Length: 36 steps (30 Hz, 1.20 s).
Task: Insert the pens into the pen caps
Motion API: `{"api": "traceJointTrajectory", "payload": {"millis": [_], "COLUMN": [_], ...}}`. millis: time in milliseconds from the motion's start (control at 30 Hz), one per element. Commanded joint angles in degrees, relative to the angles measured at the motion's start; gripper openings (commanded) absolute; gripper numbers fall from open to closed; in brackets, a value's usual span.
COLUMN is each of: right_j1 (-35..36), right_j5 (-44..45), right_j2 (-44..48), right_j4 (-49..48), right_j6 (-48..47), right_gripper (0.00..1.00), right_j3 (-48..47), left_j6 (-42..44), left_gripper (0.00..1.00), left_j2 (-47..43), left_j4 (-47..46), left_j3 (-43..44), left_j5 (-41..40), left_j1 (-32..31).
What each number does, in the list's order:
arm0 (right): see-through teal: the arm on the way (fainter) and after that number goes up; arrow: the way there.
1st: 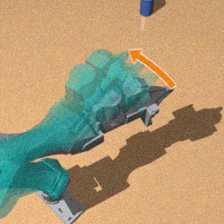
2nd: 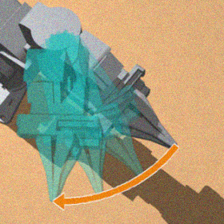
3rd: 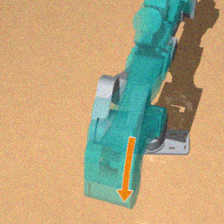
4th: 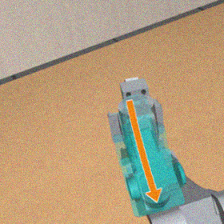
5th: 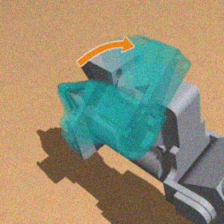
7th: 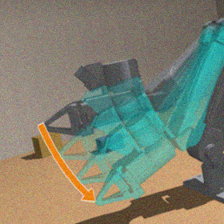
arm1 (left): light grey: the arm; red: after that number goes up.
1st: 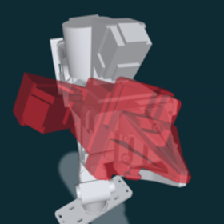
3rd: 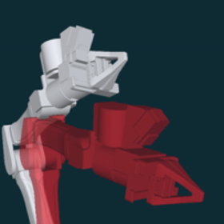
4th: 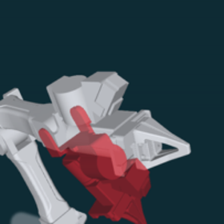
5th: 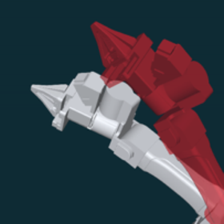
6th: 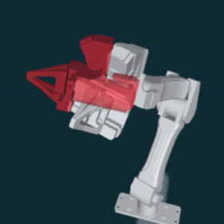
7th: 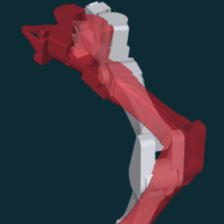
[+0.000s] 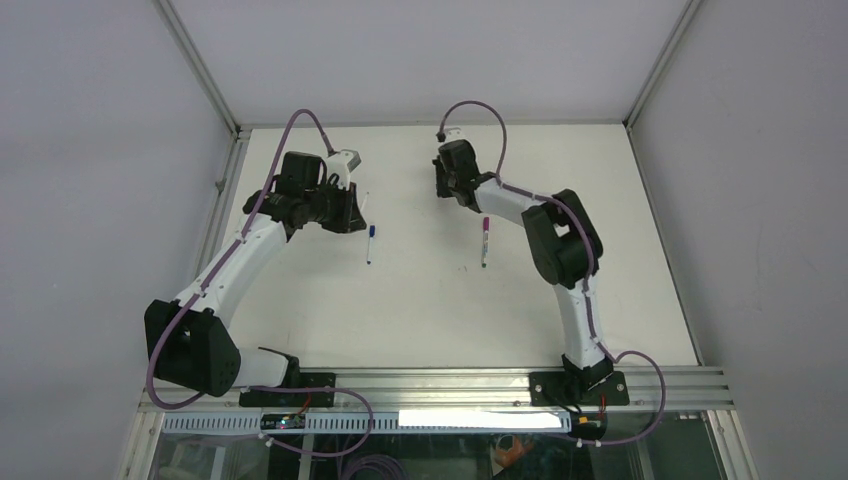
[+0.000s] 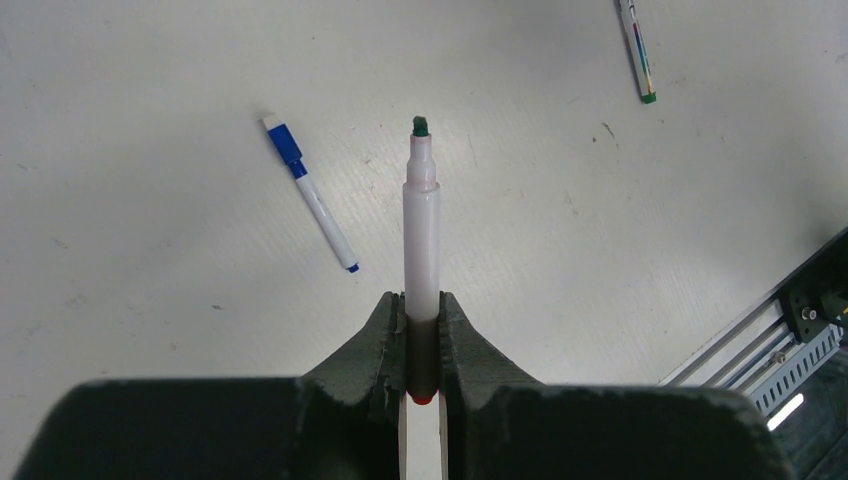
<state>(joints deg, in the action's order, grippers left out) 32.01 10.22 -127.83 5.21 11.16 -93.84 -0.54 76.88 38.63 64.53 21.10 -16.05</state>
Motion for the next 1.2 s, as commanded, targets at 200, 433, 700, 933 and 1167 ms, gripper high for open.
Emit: {"api": "traceJointTrajectory", "payload": {"millis": [200,433,700,933,1167], "right_j1": [-0.3,-0.2,0.1,0.2,0.2], "right_j5": [-8.9,-8.4,-7.3,-7.1,-8.8], "right_j2": [26.4,38.9,47.6,52.9,54.4], "right_j4": [-29.8,-37.3,-41.2,-46.0,-52.8], "right_j6": [11.9,14.5,16.5,19.4,24.5], "right_gripper": [0.00,0.00,0.00,0.00,0.00], "right_j3": [26.4,37.8,43.5,47.8,50.5], "left_j6": [0.7,-9.8,-14.8,-23.0,-26.4], "left_gripper": [0.00,0.00,0.00,0.00,0.00], "left_j2": [-7.7,-13.8,-15.2,-16.5,-13.3], "left_j4": [-5.8,-16.6,-25.5,-44.0,-54.9], "left_j3": [-2.0,-7.8,-12.9,-21.3,-24.2], "left_j5": [6.7,11.8,8.3,9.0,12.7], "left_j1": [-0.8,-2.4,-8.8,-11.4,-12.5]}}
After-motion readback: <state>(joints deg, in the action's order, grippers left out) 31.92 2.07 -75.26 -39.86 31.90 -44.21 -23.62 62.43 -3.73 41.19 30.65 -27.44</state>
